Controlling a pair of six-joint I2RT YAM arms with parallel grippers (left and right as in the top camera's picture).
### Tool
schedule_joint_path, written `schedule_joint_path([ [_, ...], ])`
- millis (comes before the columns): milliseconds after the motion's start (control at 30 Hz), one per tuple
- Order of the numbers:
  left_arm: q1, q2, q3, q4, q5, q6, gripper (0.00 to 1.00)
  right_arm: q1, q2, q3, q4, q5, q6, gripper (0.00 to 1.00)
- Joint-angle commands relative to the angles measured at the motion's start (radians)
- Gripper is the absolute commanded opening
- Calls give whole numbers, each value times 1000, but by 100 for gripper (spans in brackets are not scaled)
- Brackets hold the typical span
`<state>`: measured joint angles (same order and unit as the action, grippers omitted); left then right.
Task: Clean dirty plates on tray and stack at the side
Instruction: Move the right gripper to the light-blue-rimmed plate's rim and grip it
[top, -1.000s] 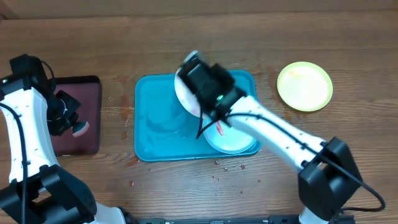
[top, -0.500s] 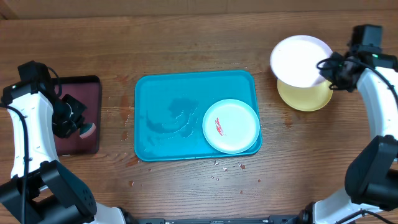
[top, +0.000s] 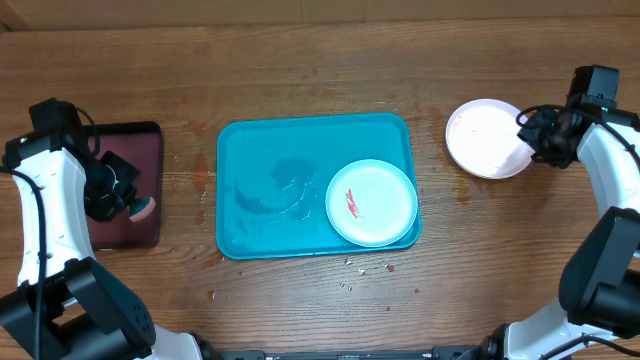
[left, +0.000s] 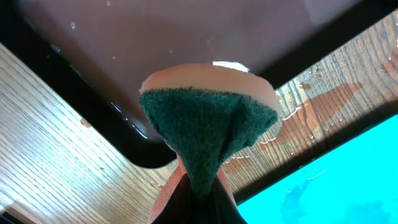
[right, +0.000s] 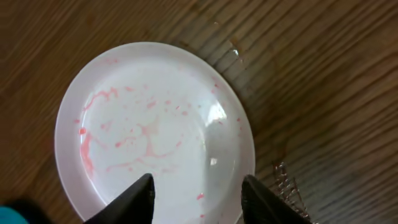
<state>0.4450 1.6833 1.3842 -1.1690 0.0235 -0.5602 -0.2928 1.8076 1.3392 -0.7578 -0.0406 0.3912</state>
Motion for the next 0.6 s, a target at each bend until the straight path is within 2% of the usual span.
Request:
schedule_joint_path([
  [0,-1,-8,-7,4,12,-16,4,32,-5,-5,6,-237,-69,47],
  [67,-1,-8,-7,6,12,-16,4,65,-5,-5,10,-404,-201,47],
  [100,-1,-8,-7,7,12,-16,4,111,-5,-5,-2,-505,-324,47],
  [267,-1,-8,-7,7,15,-12,4,330,-4,-12,-67,-422,-563,48],
  [400,-1,-8,-7,7,15,-12,4,520,19,-26,-63,-147,-596,49],
  [567,-1,-8,-7,7,29,0,5,601,77,-31,-43,-11,-609,47],
])
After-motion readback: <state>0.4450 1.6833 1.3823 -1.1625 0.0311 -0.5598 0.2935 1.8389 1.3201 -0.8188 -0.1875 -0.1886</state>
